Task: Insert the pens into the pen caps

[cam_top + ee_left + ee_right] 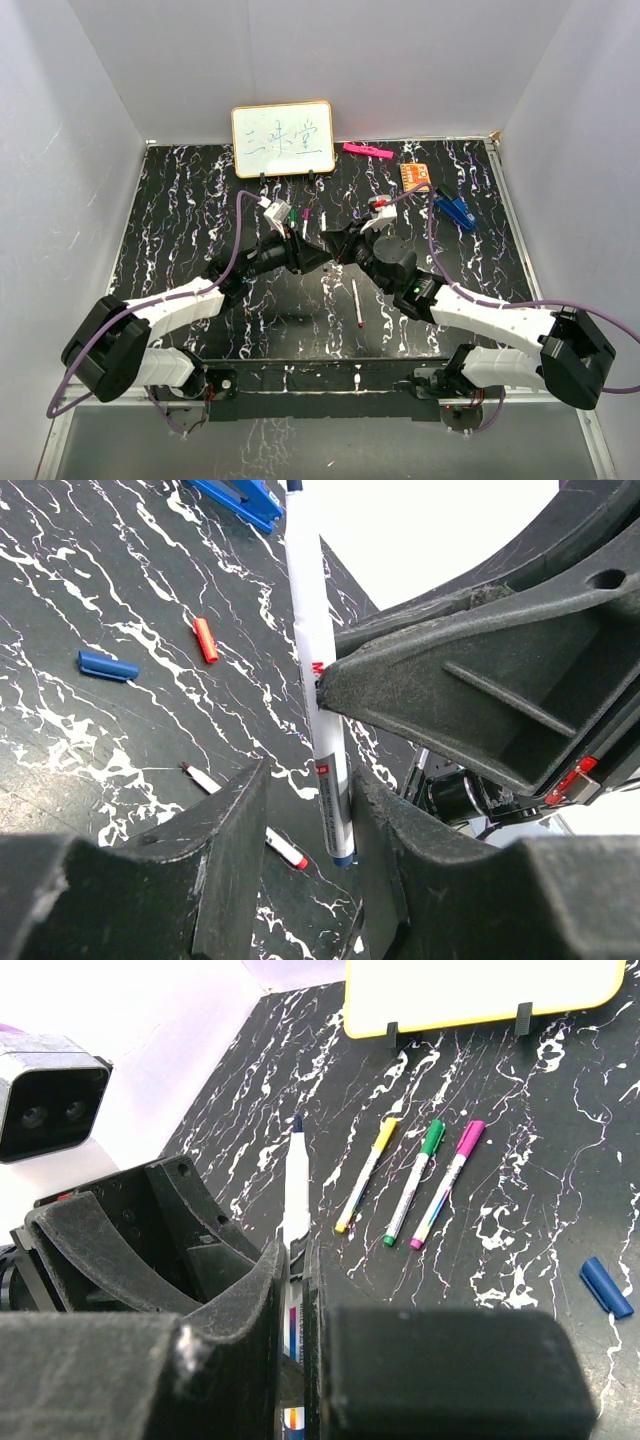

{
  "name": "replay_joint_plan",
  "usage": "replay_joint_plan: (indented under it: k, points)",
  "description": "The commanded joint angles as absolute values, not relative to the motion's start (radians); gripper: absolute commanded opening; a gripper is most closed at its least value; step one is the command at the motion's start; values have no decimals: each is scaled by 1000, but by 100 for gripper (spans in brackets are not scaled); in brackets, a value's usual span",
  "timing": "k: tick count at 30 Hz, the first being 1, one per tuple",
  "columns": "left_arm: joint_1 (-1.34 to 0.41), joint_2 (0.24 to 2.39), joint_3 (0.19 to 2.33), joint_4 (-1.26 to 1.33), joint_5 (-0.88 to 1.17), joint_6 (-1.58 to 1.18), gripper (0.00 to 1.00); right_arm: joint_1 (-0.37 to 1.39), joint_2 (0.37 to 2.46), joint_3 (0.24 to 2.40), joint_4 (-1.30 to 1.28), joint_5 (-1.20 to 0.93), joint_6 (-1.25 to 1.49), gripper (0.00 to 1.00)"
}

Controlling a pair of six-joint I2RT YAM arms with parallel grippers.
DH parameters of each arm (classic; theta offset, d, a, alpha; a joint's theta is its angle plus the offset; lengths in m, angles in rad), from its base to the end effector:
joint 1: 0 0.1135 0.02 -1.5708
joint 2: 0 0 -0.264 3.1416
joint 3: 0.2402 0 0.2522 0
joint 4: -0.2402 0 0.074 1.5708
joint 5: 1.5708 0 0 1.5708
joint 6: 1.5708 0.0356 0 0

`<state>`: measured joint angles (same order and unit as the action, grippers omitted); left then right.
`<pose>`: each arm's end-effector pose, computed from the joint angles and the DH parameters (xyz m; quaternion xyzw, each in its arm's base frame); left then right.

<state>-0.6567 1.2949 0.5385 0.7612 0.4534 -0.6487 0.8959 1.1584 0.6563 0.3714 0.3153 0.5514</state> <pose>0.2070 -0.1793 0.2435 0.1621 0.6867 -0.5454 0.4524 0.1740 0.1998 0.2760 -0.0253 0.7492 0.3428 0.5662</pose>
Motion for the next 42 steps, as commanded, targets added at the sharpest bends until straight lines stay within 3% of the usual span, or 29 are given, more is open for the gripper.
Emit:
replay_joint_plan:
  k: [1,7,16,20,25,32,36,38,42]
  points:
    - [-660,1258,563,782,443,-634,36,896,1146,657,427,314,554,0]
    - [-660,1265,564,794,443,-639,23,896,1157,663,412,305,554,0]
    - [-660,1274,575,795,442,-640,23,896,1178,665,411,286,570,0]
    - [-659,1272,571,783,433,-633,1,896,1175,668,411,292,560,0]
    - [-659,1255,573,723,400,-613,0,896,1171,674,397,308,539,0]
    - [-659,1227,575,589,319,-571,0,897,1123,700,327,381,479,24]
    - [-660,1218,585,480,268,-550,0,896,1073,709,267,460,446,48]
    - [-660,1219,596,427,252,-538,0,894,1075,733,193,536,432,53]
    - [-660,1235,622,336,238,-513,0,855,1128,804,16,599,421,55]
